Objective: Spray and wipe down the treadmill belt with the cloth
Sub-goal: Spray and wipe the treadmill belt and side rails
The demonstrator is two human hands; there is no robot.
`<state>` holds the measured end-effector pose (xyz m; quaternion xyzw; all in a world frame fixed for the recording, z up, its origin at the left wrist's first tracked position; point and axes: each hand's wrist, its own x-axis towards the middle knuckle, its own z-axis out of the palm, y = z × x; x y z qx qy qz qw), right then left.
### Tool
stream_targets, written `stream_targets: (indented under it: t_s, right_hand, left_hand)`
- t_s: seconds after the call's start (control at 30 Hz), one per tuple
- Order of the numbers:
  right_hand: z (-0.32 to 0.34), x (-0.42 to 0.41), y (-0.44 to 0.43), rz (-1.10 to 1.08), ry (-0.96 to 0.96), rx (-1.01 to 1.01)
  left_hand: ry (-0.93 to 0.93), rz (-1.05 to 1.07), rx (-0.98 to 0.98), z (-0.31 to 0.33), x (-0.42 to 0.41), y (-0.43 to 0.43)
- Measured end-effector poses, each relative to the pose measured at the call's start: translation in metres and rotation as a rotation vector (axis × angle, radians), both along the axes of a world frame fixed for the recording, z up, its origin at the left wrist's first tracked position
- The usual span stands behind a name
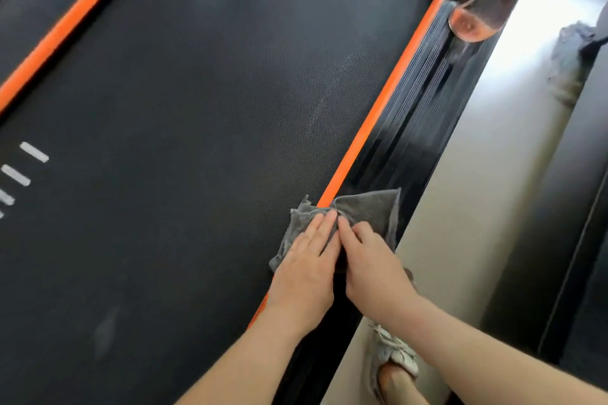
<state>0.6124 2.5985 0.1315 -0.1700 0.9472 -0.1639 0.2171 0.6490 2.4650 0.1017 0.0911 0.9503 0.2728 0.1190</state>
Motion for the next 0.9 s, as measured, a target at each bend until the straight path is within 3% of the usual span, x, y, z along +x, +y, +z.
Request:
stream_targets:
  t_s: [0.1,0.2,0.3,0.4,0.47,0.53,0.73,0.9]
  right_hand:
    - [0.012,-0.002,-0.036,0.039,-0.213,-0.080]
    - [0.022,-0.035,-0.077,0.085,-0.152,-0.160]
    - [0.015,-0.079,-0.113,0.166,-0.082,-0.239]
    - [-0.005,-0.111,-0.119,0.402,-0.052,-0.139]
    - [-0.016,-0.133,-0.110,0.500,-0.034,-0.075]
    - [-0.021,-0.155,-0.096,0.520,0.014,-0.051]
    - [-0.027,-0.257,-0.037,0.415,0.172,-0.025]
    - [-0.027,-0.345,0.021,-0.027,0.410,0.059]
  left_hand:
    - [-0.017,0.138,0.051,0.016,0.013,-0.032]
    - [0.057,0.318,0.067,0.035,-0.009,-0.064]
    - [0.084,0.461,-0.154,0.039,-0.037,-0.095]
    - [-0.138,0.622,-0.243,0.036,-0.055,-0.099]
    - [-0.295,0.688,-0.122,0.023,-0.073,-0.081]
    - [-0.296,0.742,-0.008,0.013,-0.093,-0.058]
    - [-0.189,0.717,0.176,0.002,-0.200,0.004]
    - [-0.099,0.463,0.230,0.011,-0.299,0.058]
